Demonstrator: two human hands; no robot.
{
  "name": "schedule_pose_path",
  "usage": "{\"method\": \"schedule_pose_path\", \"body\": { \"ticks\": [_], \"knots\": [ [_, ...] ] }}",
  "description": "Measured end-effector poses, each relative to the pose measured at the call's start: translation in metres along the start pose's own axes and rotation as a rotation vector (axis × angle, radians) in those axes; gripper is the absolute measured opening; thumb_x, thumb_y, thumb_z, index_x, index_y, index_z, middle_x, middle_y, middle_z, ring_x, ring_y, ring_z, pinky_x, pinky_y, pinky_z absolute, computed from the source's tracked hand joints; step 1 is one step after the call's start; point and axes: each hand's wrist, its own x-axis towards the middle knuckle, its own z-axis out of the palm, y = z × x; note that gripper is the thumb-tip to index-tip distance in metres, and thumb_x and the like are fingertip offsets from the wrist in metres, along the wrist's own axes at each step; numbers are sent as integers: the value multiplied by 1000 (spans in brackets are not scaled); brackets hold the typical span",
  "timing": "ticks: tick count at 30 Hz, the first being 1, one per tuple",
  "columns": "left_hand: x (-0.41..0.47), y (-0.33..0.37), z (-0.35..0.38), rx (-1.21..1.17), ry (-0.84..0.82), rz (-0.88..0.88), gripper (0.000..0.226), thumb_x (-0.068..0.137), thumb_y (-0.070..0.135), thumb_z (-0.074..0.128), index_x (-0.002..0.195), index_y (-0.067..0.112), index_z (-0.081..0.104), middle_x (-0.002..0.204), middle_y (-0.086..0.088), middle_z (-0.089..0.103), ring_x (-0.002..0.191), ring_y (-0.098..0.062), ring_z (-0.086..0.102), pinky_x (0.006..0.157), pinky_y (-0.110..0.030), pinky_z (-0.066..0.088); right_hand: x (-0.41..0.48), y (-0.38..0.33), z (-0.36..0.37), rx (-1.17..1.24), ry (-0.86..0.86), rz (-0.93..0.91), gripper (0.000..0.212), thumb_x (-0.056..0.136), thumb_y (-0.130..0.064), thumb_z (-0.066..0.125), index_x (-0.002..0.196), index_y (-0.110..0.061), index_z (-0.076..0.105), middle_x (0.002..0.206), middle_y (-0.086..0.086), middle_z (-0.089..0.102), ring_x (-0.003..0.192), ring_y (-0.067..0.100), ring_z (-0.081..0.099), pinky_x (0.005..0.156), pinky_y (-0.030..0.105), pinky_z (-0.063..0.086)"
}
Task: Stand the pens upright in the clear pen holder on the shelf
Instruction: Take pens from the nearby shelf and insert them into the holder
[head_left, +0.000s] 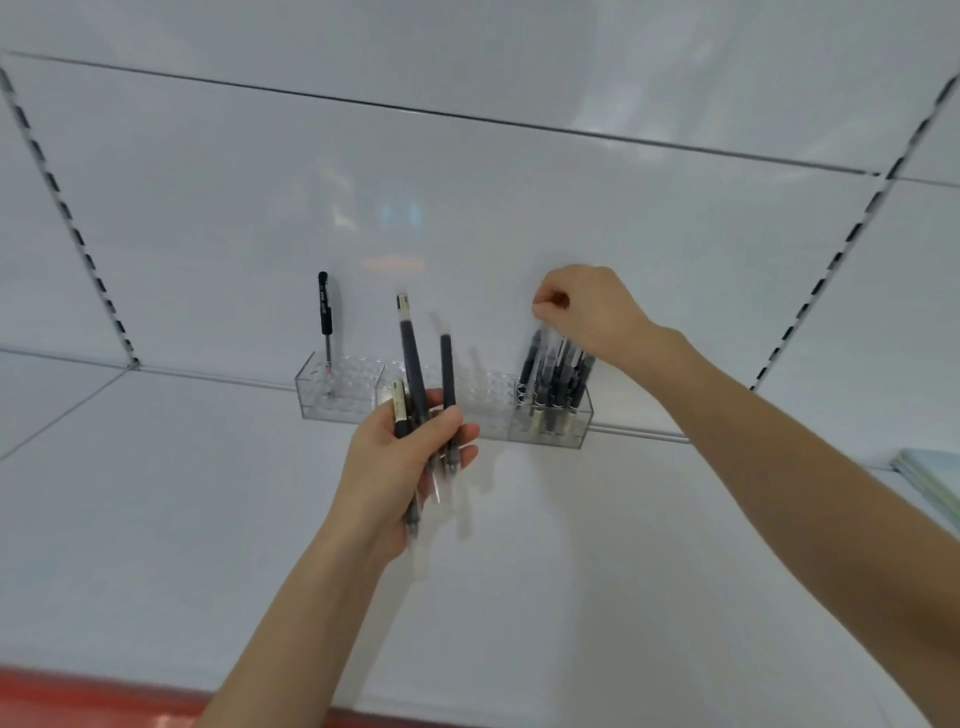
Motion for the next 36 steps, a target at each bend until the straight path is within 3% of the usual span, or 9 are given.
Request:
{"method": "schedule_pose_path", "body": {
  "ticks": [4, 7, 13, 17, 19, 22, 27, 32, 36],
  "knots": [
    [1, 4, 2, -25, -28, -11, 9, 87, -1, 56, 91, 7, 59, 69, -3, 71, 69, -14, 71, 66, -28, 59, -10, -6, -1, -14, 29, -11, 22, 89, -16, 49, 94, -4, 67, 98, 13, 65, 97, 25, 56, 79, 24, 35],
    [3, 6, 7, -99, -43, -6, 11, 87, -2, 55, 92, 8, 57, 73, -4, 72, 72, -14, 71, 65, -26, 59, -45, -25, -10, 282, 216, 53, 15, 89, -20, 54, 88, -12, 67, 87, 0, 65, 83, 8, 57, 74, 9, 36],
    [3, 5, 18, -152, -69, 23, 10, 88, 1, 56, 89, 10, 54, 83, -8, 70, 79, -16, 70, 69, -28, 59, -114, -63, 2, 757, -273, 274, 14, 82, -30, 65, 89, -19, 62, 75, -5, 72, 73, 7, 67, 68, 22, 51],
    [6, 6, 16, -39, -78, 34, 3, 89, 7, 57, 89, 10, 55, 84, -8, 70, 79, -16, 71, 73, -30, 59, -113, -56, 0, 887, -77, 324, 5, 82, -15, 65, 80, -18, 62, 62, -5, 69, 60, 7, 63, 58, 18, 49],
    [6, 7, 11, 4, -59, 15, 2, 89, 12, 57, 89, 10, 57, 79, -5, 65, 72, -15, 69, 67, -27, 59, -103, -41, -13, 848, 88, 343, 10, 84, -12, 62, 77, -19, 62, 66, -1, 66, 60, 10, 59, 61, 23, 49],
    [5, 7, 3, 69, -13, -8, 11, 91, 18, 56, 96, 10, 60, 68, 1, 55, 64, -10, 56, 55, -19, 54, -81, -16, -33, 500, 237, 256, 9, 87, -16, 57, 89, -21, 65, 81, 4, 65, 72, 14, 55, 71, 25, 46],
    [0, 11, -5, 43, -31, 8, 10, 92, 10, 52, 98, 11, 61, 69, -2, 59, 60, -10, 61, 57, -21, 55, -49, -6, -46, 268, 284, 140, 17, 85, -17, 62, 101, -11, 59, 82, -1, 55, 71, 9, 49, 61, 5, 36],
    [-2, 11, -10, 38, -27, 6, 10, 90, 6, 55, 99, 8, 58, 71, -2, 72, 66, -12, 70, 63, -26, 59, -31, -12, -36, 152, 166, 38, 20, 83, -15, 63, 100, -4, 63, 93, 12, 66, 83, 19, 54, 85, 35, 46],
    [-4, 10, -11, 9, 2, 0, 8, 89, 3, 55, 95, 7, 59, 71, -4, 72, 66, -12, 69, 63, -23, 58, -24, -18, -28, 125, 114, 15, 21, 86, -16, 59, 103, -5, 64, 99, 12, 68, 92, 25, 59, 87, 38, 46]
  ]
}}
